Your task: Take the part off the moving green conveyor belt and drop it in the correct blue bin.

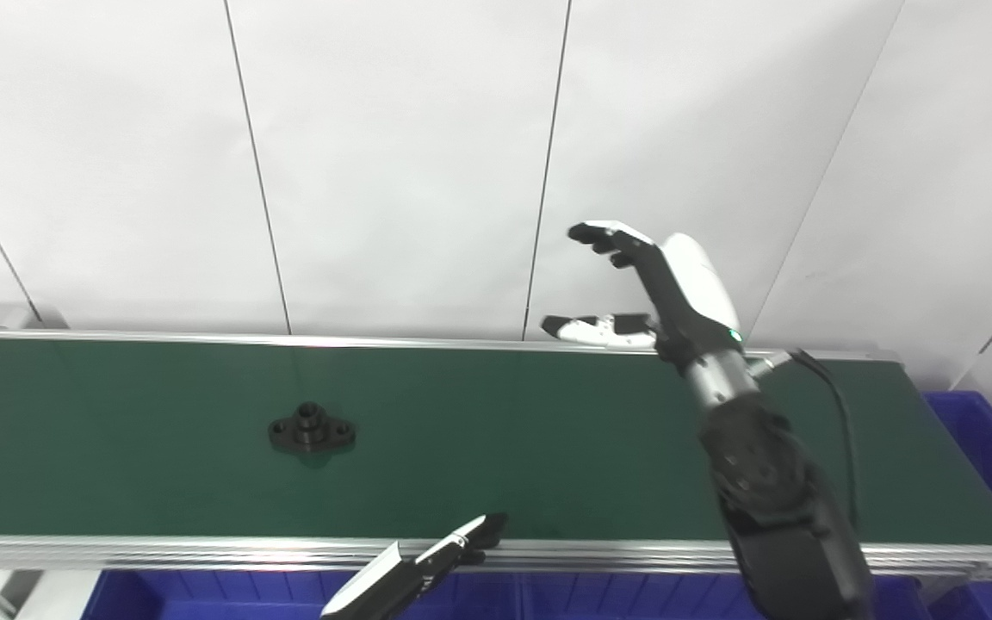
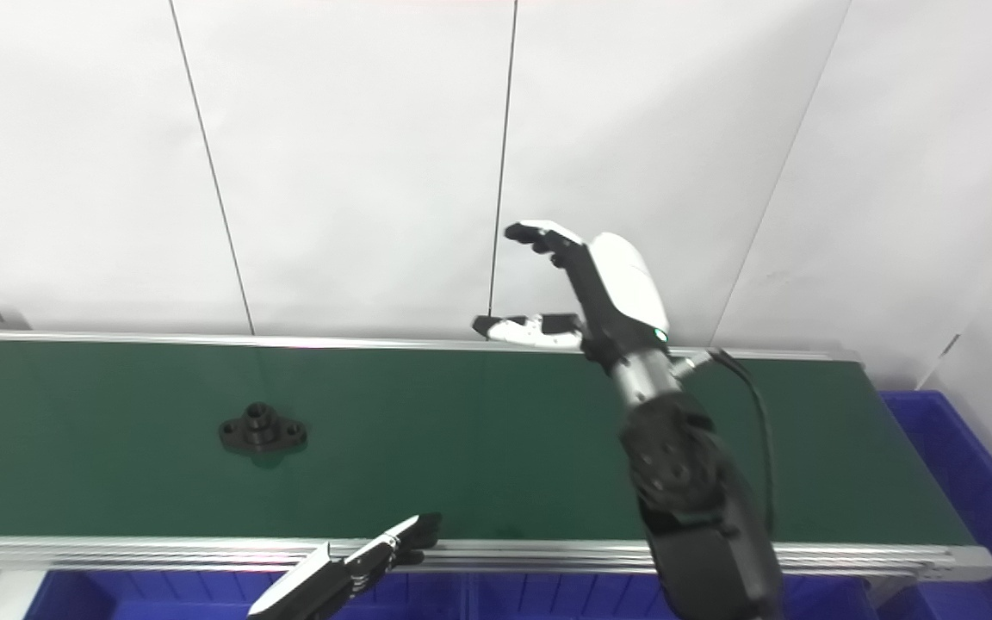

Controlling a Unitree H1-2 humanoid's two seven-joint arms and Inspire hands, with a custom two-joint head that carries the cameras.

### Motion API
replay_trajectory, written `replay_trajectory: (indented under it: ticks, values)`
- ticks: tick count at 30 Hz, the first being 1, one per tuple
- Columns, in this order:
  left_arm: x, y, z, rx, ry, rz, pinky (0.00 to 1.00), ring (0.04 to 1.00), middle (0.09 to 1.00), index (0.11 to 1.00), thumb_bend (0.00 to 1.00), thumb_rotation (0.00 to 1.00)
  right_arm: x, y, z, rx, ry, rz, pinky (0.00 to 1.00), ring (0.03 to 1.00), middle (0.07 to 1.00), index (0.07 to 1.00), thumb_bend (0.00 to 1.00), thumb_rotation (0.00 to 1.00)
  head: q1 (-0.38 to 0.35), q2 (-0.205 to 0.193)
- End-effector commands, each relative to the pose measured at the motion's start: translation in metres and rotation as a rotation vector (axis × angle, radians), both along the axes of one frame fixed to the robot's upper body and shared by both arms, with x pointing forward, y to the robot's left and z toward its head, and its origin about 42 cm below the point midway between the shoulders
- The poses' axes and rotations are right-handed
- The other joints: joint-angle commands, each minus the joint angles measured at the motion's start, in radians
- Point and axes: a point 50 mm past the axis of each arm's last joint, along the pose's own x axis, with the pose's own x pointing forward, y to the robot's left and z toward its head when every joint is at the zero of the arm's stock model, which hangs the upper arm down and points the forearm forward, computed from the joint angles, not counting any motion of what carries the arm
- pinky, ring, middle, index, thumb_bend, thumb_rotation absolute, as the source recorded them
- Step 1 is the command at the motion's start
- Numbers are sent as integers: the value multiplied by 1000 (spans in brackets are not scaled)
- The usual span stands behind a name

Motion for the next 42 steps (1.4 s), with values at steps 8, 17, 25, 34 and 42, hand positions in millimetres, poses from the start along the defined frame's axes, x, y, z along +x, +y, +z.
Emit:
replay_trajectory:
  ticks: [8, 17, 25, 34, 42]
  values:
    - [-6, -6, 13, -29, -75, -12, 928, 964, 987, 975, 360, 704, 43, 41, 1, -72, 22, 4, 603, 662, 696, 713, 939, 257, 22, 4]
    - [-13, -9, 14, -34, -76, -11, 919, 960, 989, 970, 359, 709, 69, 73, -15, -161, 121, 4, 631, 697, 733, 710, 967, 289, 25, 20]
    - [-17, -11, 14, -50, -71, -5, 921, 961, 986, 967, 361, 702, 74, 94, -38, -255, 173, 13, 665, 707, 735, 714, 971, 309, 33, 33]
    - [-19, -9, 15, -49, -62, -3, 917, 959, 981, 964, 352, 693, 68, 118, -65, -304, 232, 35, 681, 735, 750, 719, 954, 313, 32, 41]
    - [-22, -8, 17, -71, -61, 15, 906, 947, 969, 950, 364, 681, 62, 136, -77, -341, 268, 54, 744, 797, 796, 736, 932, 302, 41, 48]
